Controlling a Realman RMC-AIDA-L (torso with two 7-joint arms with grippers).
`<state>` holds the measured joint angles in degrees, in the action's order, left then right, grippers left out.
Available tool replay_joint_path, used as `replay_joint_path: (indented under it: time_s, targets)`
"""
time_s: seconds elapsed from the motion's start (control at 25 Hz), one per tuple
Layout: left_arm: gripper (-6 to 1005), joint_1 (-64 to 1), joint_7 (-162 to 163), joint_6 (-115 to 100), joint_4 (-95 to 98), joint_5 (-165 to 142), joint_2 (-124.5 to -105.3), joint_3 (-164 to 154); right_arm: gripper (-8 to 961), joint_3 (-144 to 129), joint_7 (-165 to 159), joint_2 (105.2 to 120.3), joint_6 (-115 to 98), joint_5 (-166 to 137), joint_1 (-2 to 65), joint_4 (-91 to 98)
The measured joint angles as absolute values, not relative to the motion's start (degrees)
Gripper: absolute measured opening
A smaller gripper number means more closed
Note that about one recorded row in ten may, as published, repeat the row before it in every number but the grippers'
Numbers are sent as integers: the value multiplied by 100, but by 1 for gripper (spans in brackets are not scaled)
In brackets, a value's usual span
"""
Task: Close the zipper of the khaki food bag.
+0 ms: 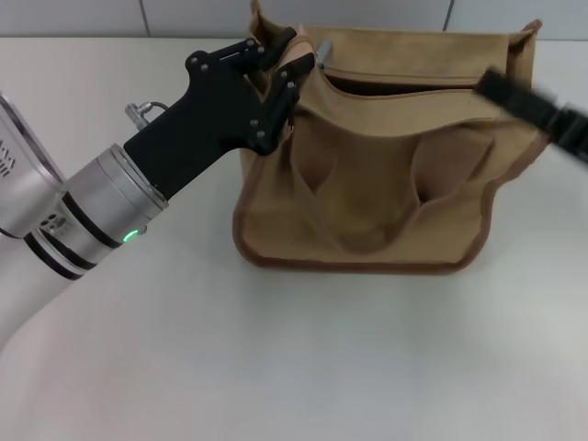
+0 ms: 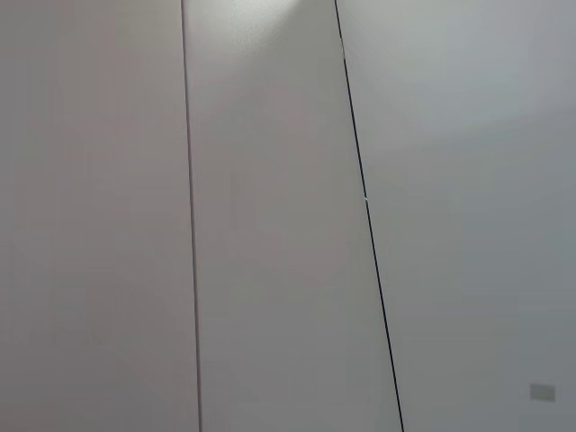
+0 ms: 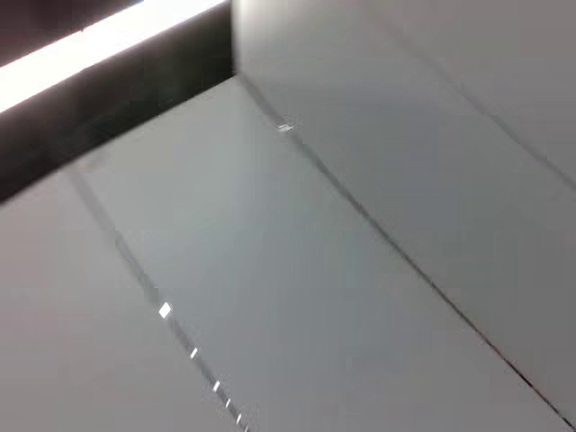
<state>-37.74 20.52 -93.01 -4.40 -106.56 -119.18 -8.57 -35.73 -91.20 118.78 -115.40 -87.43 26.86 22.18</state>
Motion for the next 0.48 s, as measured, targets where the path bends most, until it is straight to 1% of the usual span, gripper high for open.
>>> replay_joint_path:
  time_s: [0.08, 0.2, 0.28, 0.36, 0.44, 0.48]
  targets:
    - [180, -3786, 2060, -9300, -451, -10657, -11918, -826, 678, -3575, -10244, 11781, -11341, -8525, 2761, 2424]
    - [180, -3803, 2073, -9275, -500, -10660, -11917, -716, 675, -3574, -11934, 11563, -10887, -8350, 2996, 2391]
    - [181, -3812, 2082, -9273, -526, -10661, -11914, -636, 673, -3595, -12906, 11466, -10614, -8322, 3212, 2268]
    - [181, -3831, 2096, -9287, -528, -10669, -11910, -597, 671, -3630, -13692, 11410, -10410, -8333, 3449, 2103]
    - [181, -3863, 2101, -9285, -528, -10682, -11909, -584, 669, -3647, -14248, 11412, -10239, -8350, 3683, 1904]
    - [181, -3875, 2101, -9279, -527, -10688, -11909, -582, 668, -3653, -14414, 11436, -10158, -8352, 3760, 1822]
